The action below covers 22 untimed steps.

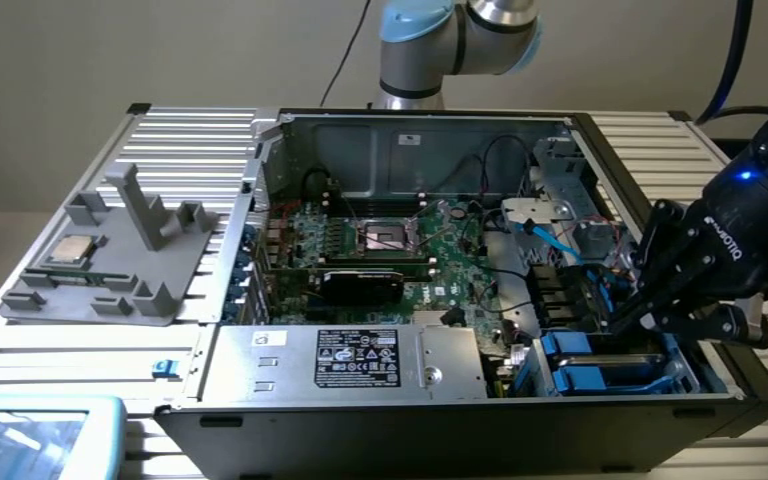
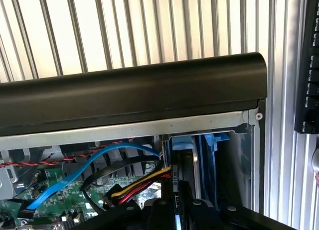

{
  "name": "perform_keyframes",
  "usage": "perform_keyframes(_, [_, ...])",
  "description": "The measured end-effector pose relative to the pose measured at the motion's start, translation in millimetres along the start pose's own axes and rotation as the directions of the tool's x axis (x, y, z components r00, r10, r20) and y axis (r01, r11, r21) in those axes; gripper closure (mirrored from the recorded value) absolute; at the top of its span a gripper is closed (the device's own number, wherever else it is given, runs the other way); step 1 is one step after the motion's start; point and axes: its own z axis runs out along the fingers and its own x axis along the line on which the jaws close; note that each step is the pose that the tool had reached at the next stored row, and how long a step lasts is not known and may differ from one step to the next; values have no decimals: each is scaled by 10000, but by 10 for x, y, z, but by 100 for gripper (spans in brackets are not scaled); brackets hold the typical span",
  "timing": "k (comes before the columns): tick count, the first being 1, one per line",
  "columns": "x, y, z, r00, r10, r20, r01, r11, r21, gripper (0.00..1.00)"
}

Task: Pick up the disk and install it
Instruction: 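Insert the first disk wire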

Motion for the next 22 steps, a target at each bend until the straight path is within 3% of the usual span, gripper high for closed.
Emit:
perform_keyframes(15, [-1,-5,-3,9999,111,-23,-111,9999,0,84])
perform_keyframes(22, [-1,-6,-1,9999,-101,27,101,9999,-2,84])
